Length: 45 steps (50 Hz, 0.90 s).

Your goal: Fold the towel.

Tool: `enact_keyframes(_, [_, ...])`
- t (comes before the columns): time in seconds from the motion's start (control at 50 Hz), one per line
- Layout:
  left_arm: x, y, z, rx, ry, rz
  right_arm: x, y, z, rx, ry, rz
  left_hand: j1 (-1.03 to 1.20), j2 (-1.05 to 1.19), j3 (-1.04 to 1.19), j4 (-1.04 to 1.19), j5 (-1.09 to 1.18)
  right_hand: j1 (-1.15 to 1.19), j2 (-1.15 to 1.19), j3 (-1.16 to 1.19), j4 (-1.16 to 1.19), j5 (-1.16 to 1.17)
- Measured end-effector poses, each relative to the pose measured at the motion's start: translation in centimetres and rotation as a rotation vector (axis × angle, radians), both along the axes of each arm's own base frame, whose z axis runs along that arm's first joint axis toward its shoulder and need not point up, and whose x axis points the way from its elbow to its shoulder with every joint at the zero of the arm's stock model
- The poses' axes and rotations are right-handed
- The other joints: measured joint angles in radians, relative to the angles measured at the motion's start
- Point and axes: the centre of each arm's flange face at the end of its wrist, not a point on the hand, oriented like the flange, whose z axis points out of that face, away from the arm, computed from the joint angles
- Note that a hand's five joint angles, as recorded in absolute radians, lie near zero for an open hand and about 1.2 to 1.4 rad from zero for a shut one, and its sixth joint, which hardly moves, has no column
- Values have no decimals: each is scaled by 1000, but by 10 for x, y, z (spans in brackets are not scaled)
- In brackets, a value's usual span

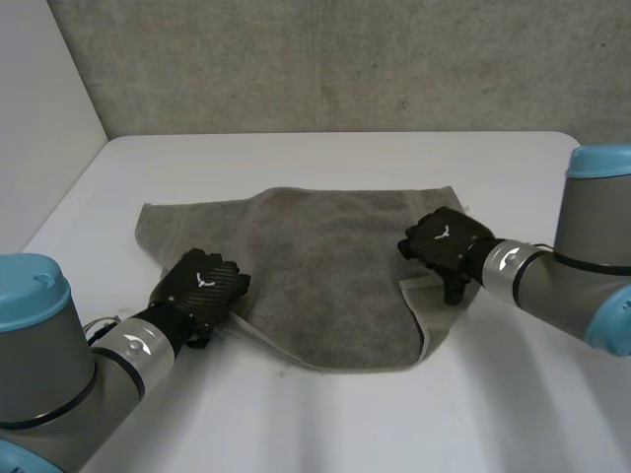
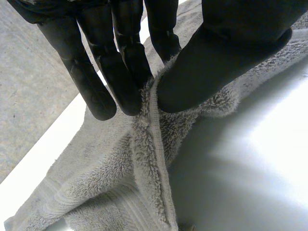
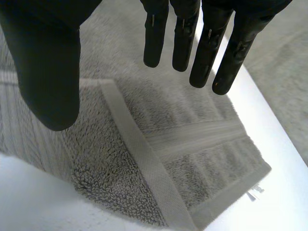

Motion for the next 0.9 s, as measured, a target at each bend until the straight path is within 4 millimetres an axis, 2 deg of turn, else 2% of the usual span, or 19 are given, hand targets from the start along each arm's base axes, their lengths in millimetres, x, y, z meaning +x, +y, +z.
enact_keyframes(0.16, [0, 0, 0, 2, 0, 1, 13, -1, -24, -33, 89, 92, 0, 0, 0, 0, 0, 10, 15, 17, 12, 15])
enact_keyframes(0.32, [0, 0, -1, 3, 0, 1, 21, 2, -36, -43, 124, 132, 0, 0, 0, 0, 0, 68, 79, 79, 73, 65])
enact_keyframes(0.38, [0, 0, -1, 4, 0, 1, 22, 2, -37, -45, 129, 135, 0, 0, 0, 0, 0, 86, 98, 98, 92, 81])
enact_keyframes(0.44, [1, -1, -1, 4, 0, 3, 23, 1, -38, -55, 138, 139, 0, 0, 0, 0, 0, 220, 258, 249, 245, 220])
enact_keyframes(0.54, [2, -2, -1, 4, 1, 7, 23, 1, -36, -61, 138, 138, 0, 0, 0, 0, 0, 293, 350, 342, 341, 317])
enact_keyframes(0.9, [3, -3, -1, 4, 0, 11, 15, 5, -40, -28, 153, 120, 0, 0, 0, 0, 0, 317, 362, 356, 354, 368])
